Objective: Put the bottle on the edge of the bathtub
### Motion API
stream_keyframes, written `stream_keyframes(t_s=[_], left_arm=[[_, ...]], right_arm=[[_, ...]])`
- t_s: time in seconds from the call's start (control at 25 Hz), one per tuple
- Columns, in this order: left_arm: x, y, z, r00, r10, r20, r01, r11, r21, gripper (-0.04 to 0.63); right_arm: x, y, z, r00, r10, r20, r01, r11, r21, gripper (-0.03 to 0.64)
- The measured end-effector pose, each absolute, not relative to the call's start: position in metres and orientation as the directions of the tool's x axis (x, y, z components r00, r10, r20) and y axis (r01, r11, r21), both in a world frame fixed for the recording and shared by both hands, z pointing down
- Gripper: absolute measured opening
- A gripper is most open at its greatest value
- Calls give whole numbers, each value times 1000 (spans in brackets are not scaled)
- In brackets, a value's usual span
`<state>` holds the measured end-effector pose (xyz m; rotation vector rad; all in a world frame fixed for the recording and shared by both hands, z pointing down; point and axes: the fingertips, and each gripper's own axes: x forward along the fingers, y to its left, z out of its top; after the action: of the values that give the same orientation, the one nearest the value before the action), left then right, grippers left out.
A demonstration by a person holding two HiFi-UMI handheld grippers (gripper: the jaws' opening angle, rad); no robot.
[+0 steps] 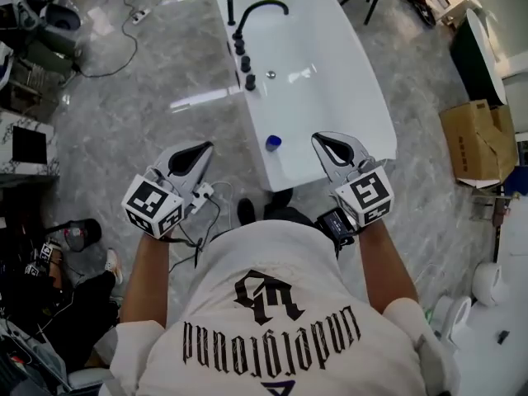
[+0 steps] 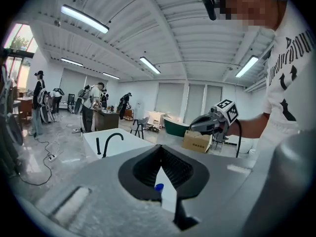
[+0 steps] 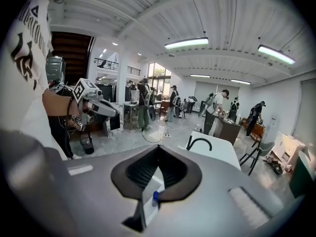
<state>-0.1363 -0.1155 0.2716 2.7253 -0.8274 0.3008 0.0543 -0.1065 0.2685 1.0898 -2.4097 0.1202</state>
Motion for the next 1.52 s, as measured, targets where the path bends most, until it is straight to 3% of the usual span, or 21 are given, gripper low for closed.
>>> stream_keyframes(t_s=[0.32, 0.6, 0.96, 1.52], left_arm=[[-156, -103, 224, 821, -536, 197, -566, -808, 162, 6], [-131, -98, 196, 841, -514, 167, -537, -830, 151, 6], [-139, -56, 209, 811, -562, 160, -584, -793, 176, 6], [-35, 115, 227, 782, -597, 180, -623, -755, 203, 6]], right_arm=[[32, -106, 215, -579, -733, 357, -728, 662, 179, 2], [41, -94, 198, -588, -726, 356, -717, 672, 185, 2], [24, -62, 208, -631, -694, 346, -676, 711, 194, 2], [114, 114, 228, -686, -645, 336, -633, 757, 162, 2]])
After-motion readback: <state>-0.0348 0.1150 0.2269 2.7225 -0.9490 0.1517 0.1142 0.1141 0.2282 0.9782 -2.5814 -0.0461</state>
